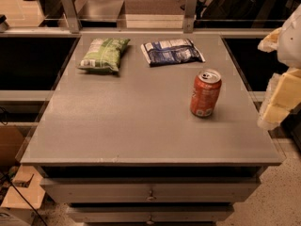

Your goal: Pick green jalapeno chip bag

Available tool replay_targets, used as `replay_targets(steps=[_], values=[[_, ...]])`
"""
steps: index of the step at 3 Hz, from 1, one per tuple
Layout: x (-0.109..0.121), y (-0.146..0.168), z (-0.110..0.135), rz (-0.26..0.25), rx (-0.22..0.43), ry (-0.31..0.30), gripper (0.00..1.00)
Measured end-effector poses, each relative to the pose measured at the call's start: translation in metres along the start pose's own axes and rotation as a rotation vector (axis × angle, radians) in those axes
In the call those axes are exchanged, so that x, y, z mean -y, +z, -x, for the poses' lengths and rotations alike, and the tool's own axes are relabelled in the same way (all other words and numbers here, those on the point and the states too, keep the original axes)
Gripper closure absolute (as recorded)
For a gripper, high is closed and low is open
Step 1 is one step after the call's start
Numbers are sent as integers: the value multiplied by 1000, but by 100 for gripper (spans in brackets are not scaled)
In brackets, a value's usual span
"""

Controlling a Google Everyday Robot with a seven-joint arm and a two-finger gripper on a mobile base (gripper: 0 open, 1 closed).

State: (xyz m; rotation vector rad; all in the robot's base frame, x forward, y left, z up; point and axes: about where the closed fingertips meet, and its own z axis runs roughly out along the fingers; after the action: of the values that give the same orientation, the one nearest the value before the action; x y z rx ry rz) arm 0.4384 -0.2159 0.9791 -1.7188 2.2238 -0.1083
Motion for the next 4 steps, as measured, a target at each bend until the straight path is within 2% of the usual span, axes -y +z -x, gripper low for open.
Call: replay_targets(steps=[1, 2, 3, 4], values=[[0, 0, 0, 0, 0, 0, 0], [2, -3, 7, -12, 29, -8, 0], [5, -3, 24, -17, 132, -19, 0], [9, -2, 65, -21, 338, -40, 0]])
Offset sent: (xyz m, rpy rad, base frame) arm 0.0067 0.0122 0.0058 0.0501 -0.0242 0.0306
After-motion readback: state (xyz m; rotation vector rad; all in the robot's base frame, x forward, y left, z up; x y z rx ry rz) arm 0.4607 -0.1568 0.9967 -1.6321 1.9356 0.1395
